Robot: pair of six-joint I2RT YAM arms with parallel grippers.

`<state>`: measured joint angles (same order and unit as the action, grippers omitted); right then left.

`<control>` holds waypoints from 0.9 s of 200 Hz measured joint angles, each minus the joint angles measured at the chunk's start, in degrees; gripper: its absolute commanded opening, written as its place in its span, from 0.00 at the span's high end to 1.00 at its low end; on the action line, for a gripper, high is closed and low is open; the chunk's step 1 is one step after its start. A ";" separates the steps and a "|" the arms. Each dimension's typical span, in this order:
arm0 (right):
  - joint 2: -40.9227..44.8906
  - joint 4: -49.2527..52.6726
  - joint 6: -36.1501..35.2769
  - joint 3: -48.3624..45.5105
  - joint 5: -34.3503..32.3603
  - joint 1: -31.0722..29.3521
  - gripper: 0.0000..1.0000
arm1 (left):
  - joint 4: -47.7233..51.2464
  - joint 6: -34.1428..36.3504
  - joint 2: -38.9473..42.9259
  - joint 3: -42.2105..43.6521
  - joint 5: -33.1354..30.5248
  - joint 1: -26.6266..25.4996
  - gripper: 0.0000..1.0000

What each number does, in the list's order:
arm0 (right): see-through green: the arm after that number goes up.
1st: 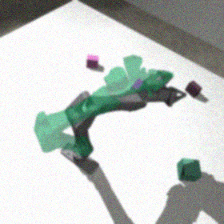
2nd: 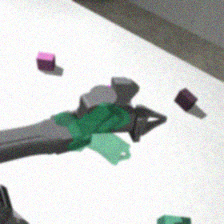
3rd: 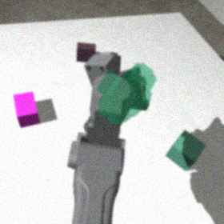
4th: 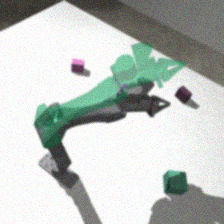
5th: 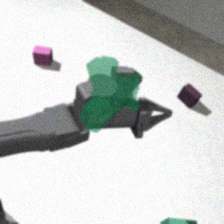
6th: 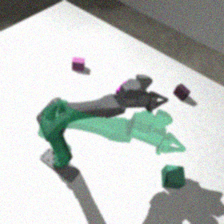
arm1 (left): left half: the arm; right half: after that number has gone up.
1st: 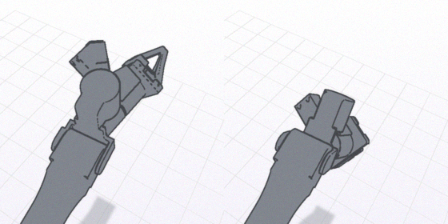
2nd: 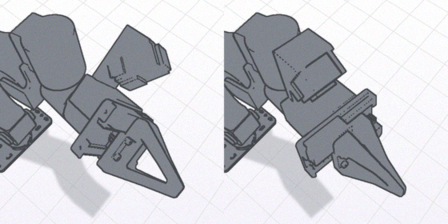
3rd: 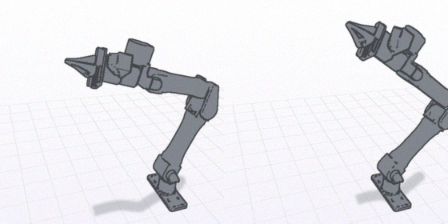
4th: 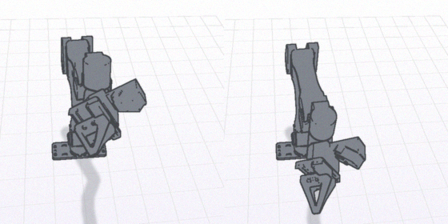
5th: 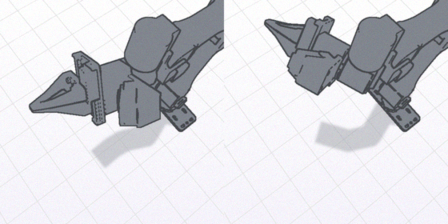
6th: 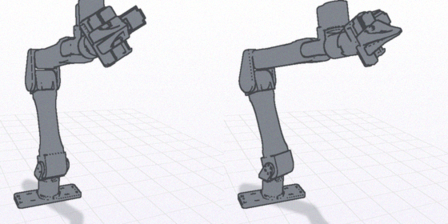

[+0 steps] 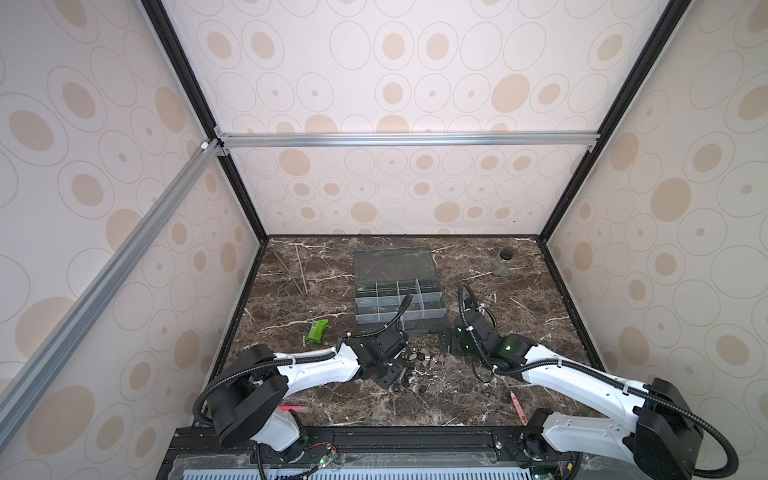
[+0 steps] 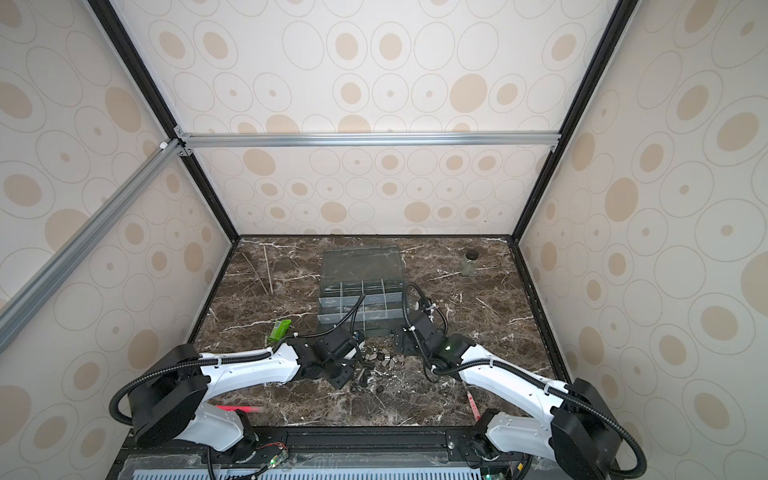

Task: Sort the screws and nuts into containers
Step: 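Close the left gripper on a steel bolt in the pile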

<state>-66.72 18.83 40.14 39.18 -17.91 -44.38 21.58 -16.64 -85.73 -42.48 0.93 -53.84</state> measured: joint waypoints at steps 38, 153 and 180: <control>0.04 0.98 0.94 -0.09 1.07 -0.02 0.00 | -0.31 -0.33 -1.16 0.02 -0.24 -0.02 0.65; -3.67 5.44 0.94 1.84 1.88 -0.02 0.00 | -7.63 -6.49 1.14 4.44 -2.84 -0.22 0.91; -5.73 6.80 0.52 3.89 3.28 -0.02 0.00 | -8.98 -8.70 3.58 6.75 -2.73 -0.22 0.93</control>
<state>-72.44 25.63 40.66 43.07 -14.63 -44.40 12.60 -25.34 -82.15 -35.73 -1.80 -54.06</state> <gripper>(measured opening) 0.996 0.164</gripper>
